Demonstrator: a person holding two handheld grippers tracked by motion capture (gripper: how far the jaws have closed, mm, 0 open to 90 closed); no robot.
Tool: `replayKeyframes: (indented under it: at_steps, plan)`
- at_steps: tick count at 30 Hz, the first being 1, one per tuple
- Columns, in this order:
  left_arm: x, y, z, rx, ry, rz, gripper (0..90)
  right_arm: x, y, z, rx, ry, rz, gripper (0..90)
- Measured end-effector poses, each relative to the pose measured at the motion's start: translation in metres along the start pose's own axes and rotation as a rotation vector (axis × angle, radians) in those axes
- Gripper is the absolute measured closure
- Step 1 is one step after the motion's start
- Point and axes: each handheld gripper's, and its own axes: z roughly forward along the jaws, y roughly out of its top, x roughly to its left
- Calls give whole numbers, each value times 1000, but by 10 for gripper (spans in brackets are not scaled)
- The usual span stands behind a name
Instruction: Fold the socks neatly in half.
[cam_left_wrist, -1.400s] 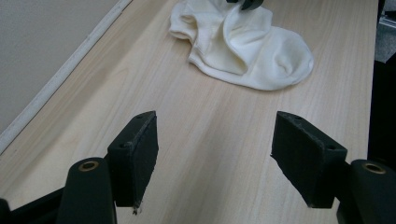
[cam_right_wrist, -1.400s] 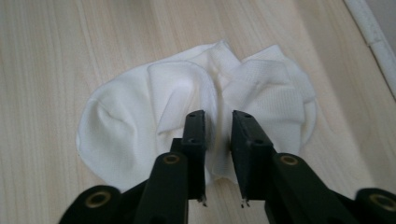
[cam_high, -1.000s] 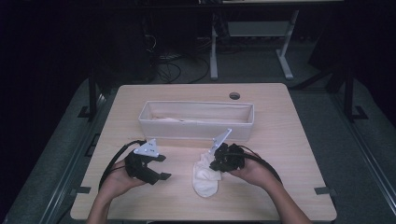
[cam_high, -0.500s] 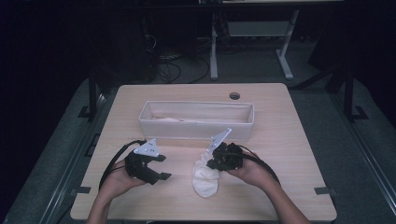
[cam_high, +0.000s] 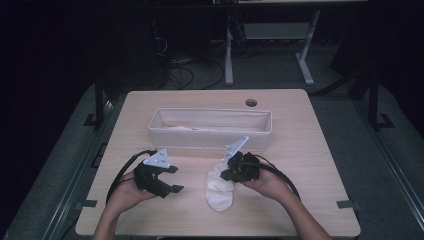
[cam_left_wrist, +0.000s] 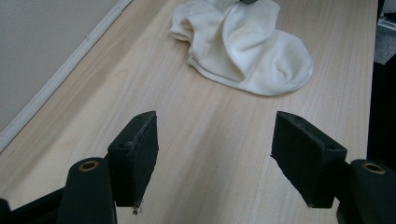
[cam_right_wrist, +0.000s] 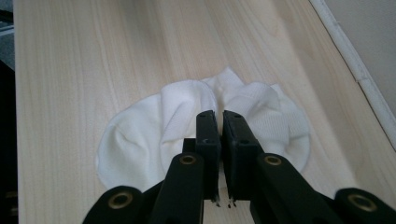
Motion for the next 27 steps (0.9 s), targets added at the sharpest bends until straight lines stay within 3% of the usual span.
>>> replayKeyframes:
  at_steps: [7, 10, 16, 27]
  plan:
    - [0, 0, 1, 3, -1, -1, 316, -1, 0, 3, -11, 6, 15, 848]
    - [0, 0, 1, 2, -1, -1, 316, -1, 0, 7, 23, -2, -5, 842]
    - [0, 1, 1, 7, -2, 6, 316, 1, -1, 7, 36, -23, -12, 704]
    - [0, 0, 1, 4, -1, -3, 316, 1, -2, 8, 36, -3, -32, 752]
